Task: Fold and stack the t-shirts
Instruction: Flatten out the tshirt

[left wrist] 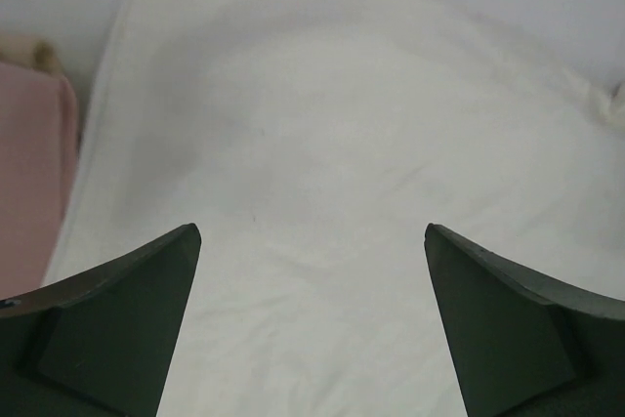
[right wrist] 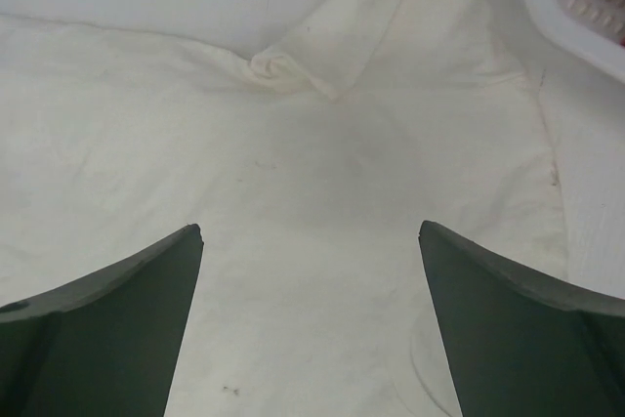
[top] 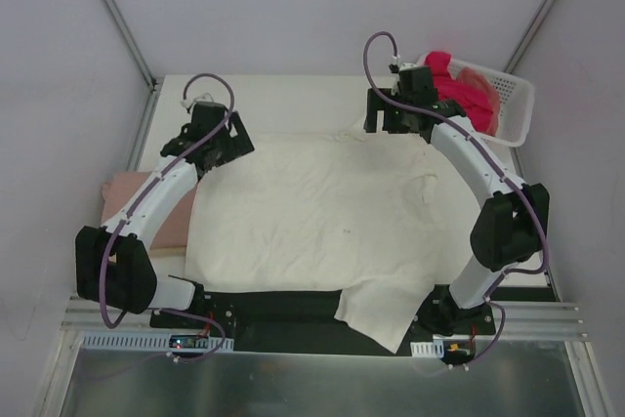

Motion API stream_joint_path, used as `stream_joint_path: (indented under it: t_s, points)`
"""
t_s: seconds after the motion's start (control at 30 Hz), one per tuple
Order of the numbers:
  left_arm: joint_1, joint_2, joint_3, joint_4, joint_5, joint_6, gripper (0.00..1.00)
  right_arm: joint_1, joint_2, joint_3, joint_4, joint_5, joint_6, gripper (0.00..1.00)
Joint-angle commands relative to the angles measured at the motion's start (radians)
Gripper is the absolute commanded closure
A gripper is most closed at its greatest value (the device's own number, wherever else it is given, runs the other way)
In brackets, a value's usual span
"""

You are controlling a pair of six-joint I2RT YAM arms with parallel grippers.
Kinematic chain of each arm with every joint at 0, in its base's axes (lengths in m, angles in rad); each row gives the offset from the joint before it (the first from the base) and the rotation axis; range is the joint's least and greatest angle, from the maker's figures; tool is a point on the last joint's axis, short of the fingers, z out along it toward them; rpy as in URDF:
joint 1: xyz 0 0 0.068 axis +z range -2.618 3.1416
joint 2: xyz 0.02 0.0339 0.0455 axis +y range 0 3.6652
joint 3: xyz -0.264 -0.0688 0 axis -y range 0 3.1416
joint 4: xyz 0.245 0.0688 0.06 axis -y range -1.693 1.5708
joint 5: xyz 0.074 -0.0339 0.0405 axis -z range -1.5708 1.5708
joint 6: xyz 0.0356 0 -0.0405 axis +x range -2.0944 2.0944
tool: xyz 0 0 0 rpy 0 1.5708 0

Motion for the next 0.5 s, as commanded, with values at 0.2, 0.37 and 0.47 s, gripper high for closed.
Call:
stream_joint_path:
  t_s: [0.2,0.37,0.47]
  points:
    - [-0.117,-0.151,-0.382,0.14,0.09,-0.109,0.01,0.002,0.26,0.173,-0.017,-0.06,0.172,0.03]
    - [-0.117,-0.166,-0.454,0.173,0.047,-0.112,0.01,0.0,0.41,0.26,-0.01,-0.086,0.25,0.03]
    - [-0.117,-0.137,-0.463,0.182,0.037,-0.095,0.01,-0.004,0.468,0.291,-0.003,-0.067,0.291,0.09]
